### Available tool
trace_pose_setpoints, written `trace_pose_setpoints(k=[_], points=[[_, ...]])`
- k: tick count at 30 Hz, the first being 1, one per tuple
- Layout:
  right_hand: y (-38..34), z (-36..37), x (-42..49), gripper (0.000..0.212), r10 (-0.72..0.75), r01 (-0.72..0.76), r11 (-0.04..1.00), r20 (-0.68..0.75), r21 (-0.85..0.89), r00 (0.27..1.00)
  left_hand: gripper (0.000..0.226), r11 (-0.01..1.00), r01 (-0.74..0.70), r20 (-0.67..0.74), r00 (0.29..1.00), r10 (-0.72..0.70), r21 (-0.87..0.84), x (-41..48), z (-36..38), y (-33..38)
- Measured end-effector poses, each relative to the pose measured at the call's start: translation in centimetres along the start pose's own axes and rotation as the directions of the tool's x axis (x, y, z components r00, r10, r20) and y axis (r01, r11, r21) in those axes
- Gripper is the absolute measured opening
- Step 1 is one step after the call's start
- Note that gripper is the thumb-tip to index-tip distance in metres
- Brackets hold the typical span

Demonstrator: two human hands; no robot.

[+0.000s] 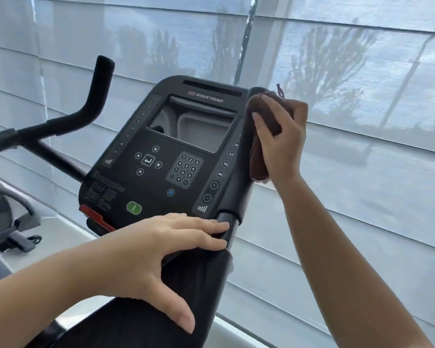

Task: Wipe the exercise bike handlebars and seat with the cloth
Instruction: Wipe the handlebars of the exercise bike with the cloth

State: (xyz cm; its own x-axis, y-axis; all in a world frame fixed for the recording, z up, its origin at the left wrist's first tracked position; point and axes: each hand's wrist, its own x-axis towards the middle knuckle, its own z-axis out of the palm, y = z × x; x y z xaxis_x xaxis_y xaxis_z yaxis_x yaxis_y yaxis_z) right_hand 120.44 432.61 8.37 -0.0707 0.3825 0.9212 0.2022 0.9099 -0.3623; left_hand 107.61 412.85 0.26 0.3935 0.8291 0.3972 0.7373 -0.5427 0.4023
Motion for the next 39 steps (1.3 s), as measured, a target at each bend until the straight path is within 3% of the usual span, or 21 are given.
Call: trace_pose_setpoints(k=[3,6,12,15,17,20,27,30,35,39], points=[[1.1,-1.2,-5.6,0.032,0.047,-0.05,0.998,0.118,0.026,0.992,0.082,1.0,0.009,-0.006,1.0,-0.009,-0.007,0.0,0.0,0.3],[1.1,-2.0,-10.0,0.031,0.087,-0.096,0.993,0.136,0.061,0.987,0.078,0.999,0.011,-0.025,1.0,-0.012,-0.037,0.0,0.0,0.2],[0.2,0.3,0.3,0.032,-0.019,0.019,1.0,-0.025,0.016,1.0,0.075,0.988,0.012,-0.069,0.997,-0.022,-0.153,-0.2,0.7,0.0],[0.9,-0.1,-0.5,0.031,-0.041,0.04,0.998,0.031,0.046,0.999,0.072,0.987,0.003,-0.087,0.996,-0.018,-0.164,-0.2,1.0,-0.2],[1.7,-0.9,-5.2,0.031,-0.012,0.008,0.999,0.109,0.044,0.994,0.068,0.987,0.011,-0.095,0.995,-0.027,-0.163,-0.3,1.0,-0.5],[2.0,-1.7,-10.0,0.03,0.044,-0.055,0.995,0.116,0.088,0.992,0.065,0.988,0.022,-0.086,0.996,-0.036,-0.155,-0.3,0.8,-0.7],[1.1,0.6,1.8,0.029,-0.064,0.067,0.996,-0.059,0.05,0.996,0.062,0.979,0.032,-0.063,0.997,-0.046,-0.203,-0.1,0.8,-0.7],[1.3,0.0,-1.3,0.029,-0.05,0.049,0.997,0.018,0.054,0.999,0.059,0.982,0.043,-0.075,0.996,-0.057,-0.182,0.0,0.8,-0.9],[1.2,-2.4,-10.5,0.028,0.078,-0.079,0.997,0.142,0.001,0.987,0.072,0.987,0.035,0.064,0.998,-0.025,-0.158,0.4,-0.6,-0.9],[-0.9,-1.0,-4.5,0.027,-0.103,0.166,0.958,0.259,-0.233,0.96,0.069,0.997,0.032,0.237,0.971,-0.014,-0.073,1.2,-2.0,-1.1]])
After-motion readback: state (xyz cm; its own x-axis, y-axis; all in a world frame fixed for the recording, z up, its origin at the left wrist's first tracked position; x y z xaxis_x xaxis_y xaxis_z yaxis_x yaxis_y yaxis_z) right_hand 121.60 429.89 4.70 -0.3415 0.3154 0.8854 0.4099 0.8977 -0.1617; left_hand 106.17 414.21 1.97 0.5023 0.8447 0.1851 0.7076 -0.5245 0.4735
